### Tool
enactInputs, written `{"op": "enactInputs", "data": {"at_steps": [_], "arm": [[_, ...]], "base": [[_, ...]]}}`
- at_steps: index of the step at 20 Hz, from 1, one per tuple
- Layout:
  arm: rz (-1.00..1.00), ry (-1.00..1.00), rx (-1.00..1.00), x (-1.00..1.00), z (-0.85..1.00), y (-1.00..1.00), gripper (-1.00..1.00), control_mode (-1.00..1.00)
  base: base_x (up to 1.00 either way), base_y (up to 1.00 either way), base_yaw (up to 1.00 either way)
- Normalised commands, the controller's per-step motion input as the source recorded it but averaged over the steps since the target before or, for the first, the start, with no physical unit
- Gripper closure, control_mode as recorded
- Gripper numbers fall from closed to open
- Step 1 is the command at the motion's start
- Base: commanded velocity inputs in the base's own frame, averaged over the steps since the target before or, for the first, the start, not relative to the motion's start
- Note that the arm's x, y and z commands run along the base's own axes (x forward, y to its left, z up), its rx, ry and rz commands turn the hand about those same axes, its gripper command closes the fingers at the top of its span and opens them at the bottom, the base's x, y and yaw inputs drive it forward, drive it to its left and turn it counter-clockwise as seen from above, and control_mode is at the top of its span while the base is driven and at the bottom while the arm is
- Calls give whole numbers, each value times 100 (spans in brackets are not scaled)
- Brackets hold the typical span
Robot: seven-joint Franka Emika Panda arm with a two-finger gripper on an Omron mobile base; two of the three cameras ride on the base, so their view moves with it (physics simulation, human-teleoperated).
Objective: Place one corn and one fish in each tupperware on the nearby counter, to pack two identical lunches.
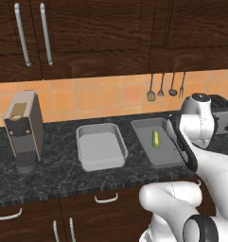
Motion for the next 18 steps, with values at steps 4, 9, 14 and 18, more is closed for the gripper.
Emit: {"op": "enactInputs", "data": {"at_steps": [4,9,14,18], "arm": [[-11,9,12,32,-23,0,100,-100],[0,3,3,31,-45,0,100,-100],[0,0,0,28,-61,0,100,-100],[0,0,0,27,-48,0,100,-100]], "base": [[0,0,0],[0,0,0],[0,0,0],[0,0,0]]}}
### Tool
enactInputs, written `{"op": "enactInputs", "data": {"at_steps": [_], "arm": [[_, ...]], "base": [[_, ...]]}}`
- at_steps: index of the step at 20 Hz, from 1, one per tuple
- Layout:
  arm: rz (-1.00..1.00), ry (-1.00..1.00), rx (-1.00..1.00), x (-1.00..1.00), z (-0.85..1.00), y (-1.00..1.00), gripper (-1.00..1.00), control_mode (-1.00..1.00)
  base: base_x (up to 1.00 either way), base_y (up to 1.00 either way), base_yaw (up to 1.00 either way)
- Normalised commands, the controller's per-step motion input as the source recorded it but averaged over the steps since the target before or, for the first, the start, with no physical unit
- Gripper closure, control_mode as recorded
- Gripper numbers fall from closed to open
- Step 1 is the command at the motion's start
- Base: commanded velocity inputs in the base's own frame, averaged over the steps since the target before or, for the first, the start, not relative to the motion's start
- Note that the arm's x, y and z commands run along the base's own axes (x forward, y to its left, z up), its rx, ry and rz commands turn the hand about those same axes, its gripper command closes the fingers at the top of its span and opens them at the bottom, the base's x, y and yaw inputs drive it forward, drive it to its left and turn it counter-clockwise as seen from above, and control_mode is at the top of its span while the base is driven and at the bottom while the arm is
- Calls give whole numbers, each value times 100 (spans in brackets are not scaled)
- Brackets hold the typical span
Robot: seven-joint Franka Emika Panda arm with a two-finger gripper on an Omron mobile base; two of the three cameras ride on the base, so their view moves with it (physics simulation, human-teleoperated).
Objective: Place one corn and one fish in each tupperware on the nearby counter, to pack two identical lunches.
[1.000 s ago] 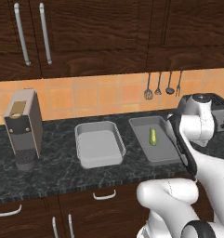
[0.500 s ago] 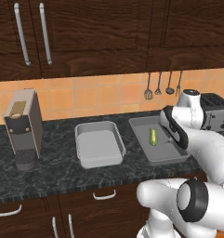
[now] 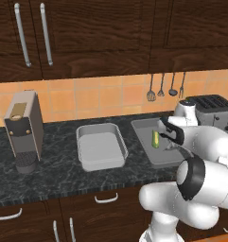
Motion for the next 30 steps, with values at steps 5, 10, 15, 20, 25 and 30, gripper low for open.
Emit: {"op": "enactInputs", "data": {"at_steps": [5,10,15,20,25,30], "arm": [[-2,0,0,50,-37,0,100,-100],[-2,-1,0,59,-35,0,-100,-100],[-1,-8,0,2,23,-26,-100,-100],[0,-22,0,-45,76,-6,-100,-100],[16,-25,-8,-98,63,25,-100,-100],[33,-16,-28,-60,58,81,-100,-100]], "base": [[0,0,0],[0,0,0],[0,0,0],[0,0,0],[0,0,0],[0,0,0]]}}
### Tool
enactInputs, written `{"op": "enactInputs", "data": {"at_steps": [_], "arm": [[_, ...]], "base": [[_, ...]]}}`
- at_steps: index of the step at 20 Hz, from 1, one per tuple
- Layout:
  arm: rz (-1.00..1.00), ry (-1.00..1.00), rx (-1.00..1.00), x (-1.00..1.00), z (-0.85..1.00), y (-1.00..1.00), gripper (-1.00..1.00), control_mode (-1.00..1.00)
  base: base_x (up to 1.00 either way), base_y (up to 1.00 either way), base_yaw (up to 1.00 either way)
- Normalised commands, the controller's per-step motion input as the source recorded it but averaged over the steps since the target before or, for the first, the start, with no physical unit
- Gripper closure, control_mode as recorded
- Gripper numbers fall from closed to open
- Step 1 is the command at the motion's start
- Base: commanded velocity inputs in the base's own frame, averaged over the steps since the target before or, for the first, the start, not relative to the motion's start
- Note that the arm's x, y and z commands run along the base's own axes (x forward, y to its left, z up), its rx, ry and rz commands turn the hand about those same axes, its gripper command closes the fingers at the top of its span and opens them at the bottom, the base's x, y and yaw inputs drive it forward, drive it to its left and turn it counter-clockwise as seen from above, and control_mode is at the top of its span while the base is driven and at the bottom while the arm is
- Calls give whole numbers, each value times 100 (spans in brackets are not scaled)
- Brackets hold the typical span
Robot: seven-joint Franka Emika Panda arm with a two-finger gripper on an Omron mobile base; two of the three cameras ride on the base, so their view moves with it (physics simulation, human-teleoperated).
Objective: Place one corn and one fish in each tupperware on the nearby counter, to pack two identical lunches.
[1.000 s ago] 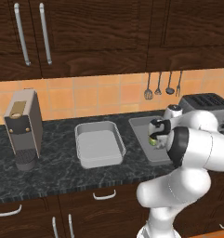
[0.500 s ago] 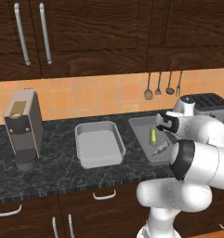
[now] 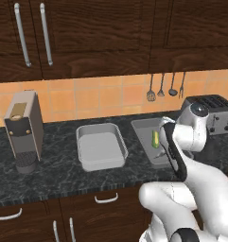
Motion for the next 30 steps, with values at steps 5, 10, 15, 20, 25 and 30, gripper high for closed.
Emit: {"op": "enactInputs", "data": {"at_steps": [5,10,15,20,25,30], "arm": [[35,-10,-40,-56,67,93,-100,-100],[32,-13,-35,-85,44,67,-100,-100],[31,-9,-22,-100,19,21,-100,-100],[17,0,-2,-60,-11,-1,-100,100],[0,0,0,0,0,0,-100,100],[0,0,0,0,0,0,-100,100]], "base": [[0,0,0],[0,0,0],[0,0,0],[-39,-10,9],[-84,-72,6],[-8,-100,-1]]}}
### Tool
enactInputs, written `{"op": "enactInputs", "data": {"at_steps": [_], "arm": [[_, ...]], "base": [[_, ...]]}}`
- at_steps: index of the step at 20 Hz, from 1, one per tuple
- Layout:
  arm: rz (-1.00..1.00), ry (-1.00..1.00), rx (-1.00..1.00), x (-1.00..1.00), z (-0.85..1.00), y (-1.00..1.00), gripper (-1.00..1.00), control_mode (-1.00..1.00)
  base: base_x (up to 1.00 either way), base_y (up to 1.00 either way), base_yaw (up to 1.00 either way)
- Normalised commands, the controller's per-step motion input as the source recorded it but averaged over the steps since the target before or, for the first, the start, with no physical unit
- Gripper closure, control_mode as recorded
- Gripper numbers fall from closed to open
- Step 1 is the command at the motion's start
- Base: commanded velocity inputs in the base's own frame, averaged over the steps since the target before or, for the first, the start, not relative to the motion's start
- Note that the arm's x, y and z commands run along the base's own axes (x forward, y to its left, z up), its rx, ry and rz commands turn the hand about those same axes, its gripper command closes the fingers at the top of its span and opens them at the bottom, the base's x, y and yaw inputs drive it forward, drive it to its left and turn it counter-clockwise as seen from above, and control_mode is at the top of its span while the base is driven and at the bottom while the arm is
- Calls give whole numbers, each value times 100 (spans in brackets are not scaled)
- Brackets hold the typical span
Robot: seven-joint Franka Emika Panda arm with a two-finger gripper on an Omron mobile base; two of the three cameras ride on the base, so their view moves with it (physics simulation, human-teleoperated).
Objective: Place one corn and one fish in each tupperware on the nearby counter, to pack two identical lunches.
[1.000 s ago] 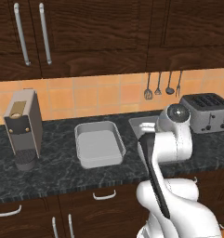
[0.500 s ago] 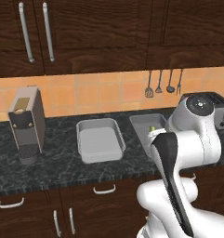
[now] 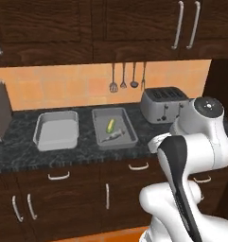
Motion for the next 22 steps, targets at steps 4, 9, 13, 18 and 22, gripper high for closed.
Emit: {"op": "enactInputs", "data": {"at_steps": [4,9,13,18,22], "arm": [[0,0,0,0,0,0,-100,100],[0,0,0,0,0,0,-100,100],[0,0,0,0,0,0,-100,100],[0,0,0,0,0,0,-100,100],[0,0,0,0,0,0,-100,100]], "base": [[-1,-100,-2],[-79,-97,0],[-89,-90,0],[-9,-100,-4],[9,-100,-2]]}}
